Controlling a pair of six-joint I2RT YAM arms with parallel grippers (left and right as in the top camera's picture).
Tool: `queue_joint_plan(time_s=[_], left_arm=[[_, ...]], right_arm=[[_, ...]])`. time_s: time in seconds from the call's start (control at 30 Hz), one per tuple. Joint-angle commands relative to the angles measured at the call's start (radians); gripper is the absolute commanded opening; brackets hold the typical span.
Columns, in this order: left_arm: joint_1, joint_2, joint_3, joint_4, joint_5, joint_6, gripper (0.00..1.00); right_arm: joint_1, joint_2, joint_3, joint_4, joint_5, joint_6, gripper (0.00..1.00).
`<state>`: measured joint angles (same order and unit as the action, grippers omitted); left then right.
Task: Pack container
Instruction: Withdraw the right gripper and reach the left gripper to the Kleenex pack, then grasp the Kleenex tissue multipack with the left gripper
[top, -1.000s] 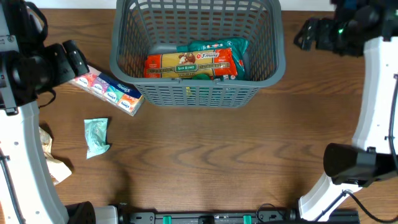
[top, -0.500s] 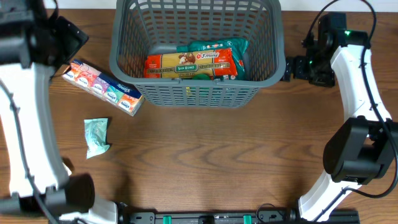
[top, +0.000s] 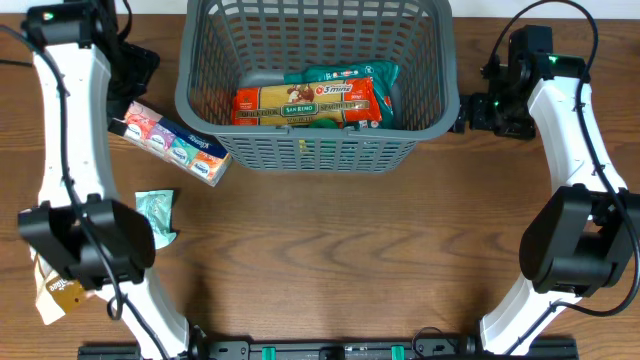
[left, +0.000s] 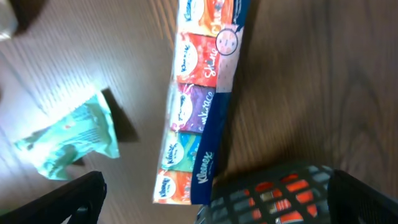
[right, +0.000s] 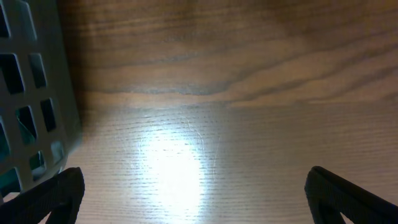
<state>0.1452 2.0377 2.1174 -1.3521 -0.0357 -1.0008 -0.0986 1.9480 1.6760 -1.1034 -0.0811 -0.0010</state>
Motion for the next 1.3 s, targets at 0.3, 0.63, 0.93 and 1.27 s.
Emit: queue_joint_plan(time_s=[0.3,0.63,0.93,1.27], left_arm=[[0.007,0.148,-0.043,0.062,0.051,-0.051,0.98],[0.008,0.151,-0.293,0.243,0.051,0.004,0.99],[0.009,0.151,-0.477,0.443,0.051,0.114,0.99],[0.012,0.151,-0.554,0.517,0.069,0.114,0.93]], right_arm=[[-0.008,0.001,-0.005,0.004,0.002,-0.053,0.99],[-0.008,0.001,-0.005,-0.004,0.003,-0.053,0.99],[-0.008,0.001,-0.005,-0.011,0.002,-0.060,0.99],[-0.008,0.001,-0.005,-0.011,0.002,-0.061,0.99]])
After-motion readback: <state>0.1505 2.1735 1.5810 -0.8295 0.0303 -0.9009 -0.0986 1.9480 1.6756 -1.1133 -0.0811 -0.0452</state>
